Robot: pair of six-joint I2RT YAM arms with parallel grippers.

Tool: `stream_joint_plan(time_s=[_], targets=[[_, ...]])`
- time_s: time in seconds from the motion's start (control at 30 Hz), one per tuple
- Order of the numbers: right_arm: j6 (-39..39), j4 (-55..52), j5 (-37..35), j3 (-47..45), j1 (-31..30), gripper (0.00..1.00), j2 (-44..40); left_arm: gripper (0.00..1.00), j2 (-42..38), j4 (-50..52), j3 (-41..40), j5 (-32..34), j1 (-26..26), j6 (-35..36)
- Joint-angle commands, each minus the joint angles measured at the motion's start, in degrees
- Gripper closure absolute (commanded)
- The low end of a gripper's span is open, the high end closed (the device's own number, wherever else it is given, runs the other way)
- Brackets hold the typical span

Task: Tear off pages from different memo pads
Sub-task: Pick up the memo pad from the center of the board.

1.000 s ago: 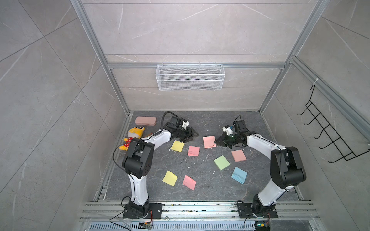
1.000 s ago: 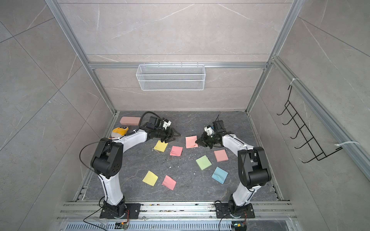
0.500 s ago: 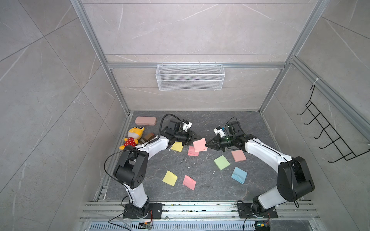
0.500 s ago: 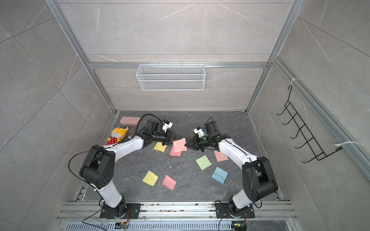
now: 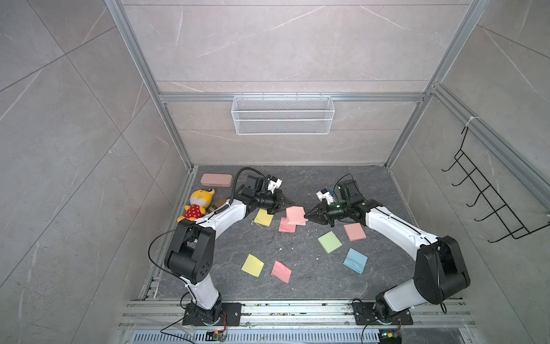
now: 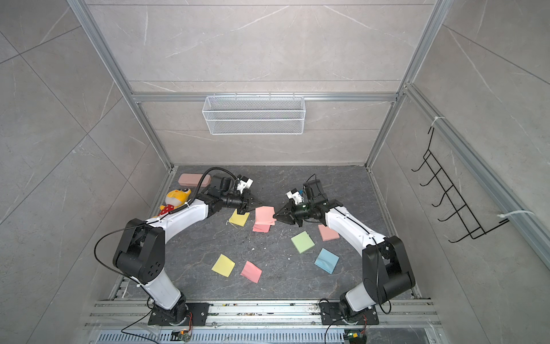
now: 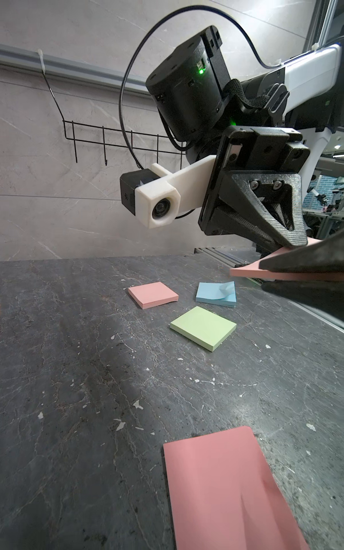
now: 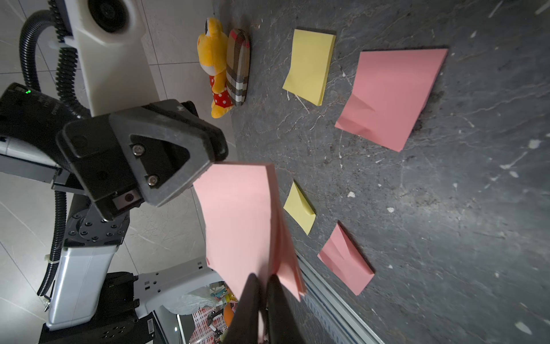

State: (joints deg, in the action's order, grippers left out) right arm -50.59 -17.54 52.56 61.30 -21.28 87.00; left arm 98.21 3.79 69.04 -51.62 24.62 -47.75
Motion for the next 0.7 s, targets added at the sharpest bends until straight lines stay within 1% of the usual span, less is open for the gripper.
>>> stream_joint_plan(time_s=[0.0, 0.1, 0.17, 0.2, 0.27, 0.33, 0.37, 0.4, 0.47, 0.57, 0.67], targets=[[0.5, -1.8, 1.2, 2.3, -0.3, 0.82, -2.2, 1.00, -2.2, 5.0, 3.2, -2.7, -1.0, 1.7], [2.3, -4.3, 0.8, 3.3, -0.3, 0.80, -2.4, 1.00, -2.8, 5.7, 3.4, -3.0, -1.4, 1.4], [5.5, -8.2, -0.3, 4.9, -0.3, 0.77, -2.4, 1.00, -3.0, 5.9, 3.3, -3.1, -2.2, 0.4], [9.3, -11.9, -2.7, 6.8, -0.5, 0.76, -2.9, 1.00, -2.8, 6.2, 3.3, -3.3, -2.7, -0.7], [18.7, -20.2, -10.2, 11.6, -2.3, 0.75, -4.0, 1.00, -2.0, 8.6, 3.9, -4.5, -4.1, -2.0], [29.7, -29.3, -23.6, 17.3, -7.0, 0.72, -4.0, 1.00, -1.0, 11.8, 5.0, -5.7, -4.4, -1.4], [33.6, -32.2, -30.5, 19.1, -10.1, 0.69, -3.5, 1.00, -0.4, 13.6, 5.7, -6.1, -4.2, -0.7], [36.9, -34.0, -35.6, 20.6, -13.2, 0.66, -3.0, 1.00, -0.1, 14.5, 6.0, -6.8, -3.9, -0.4], [41.0, -36.1, -42.9, 22.8, -18.3, 0.58, -1.7, 1.00, -0.2, 14.9, 5.7, -7.0, -3.7, -0.3], [44.4, -37.6, -48.4, 26.2, -24.8, 0.51, 0.6, 1.00, -1.1, 13.5, 4.9, -7.3, -3.4, -0.8], [45.6, -39.2, -51.1, 29.6, -28.3, 0.49, 3.8, 1.00, -1.9, 11.0, 4.2, -8.0, -2.5, -1.2]])
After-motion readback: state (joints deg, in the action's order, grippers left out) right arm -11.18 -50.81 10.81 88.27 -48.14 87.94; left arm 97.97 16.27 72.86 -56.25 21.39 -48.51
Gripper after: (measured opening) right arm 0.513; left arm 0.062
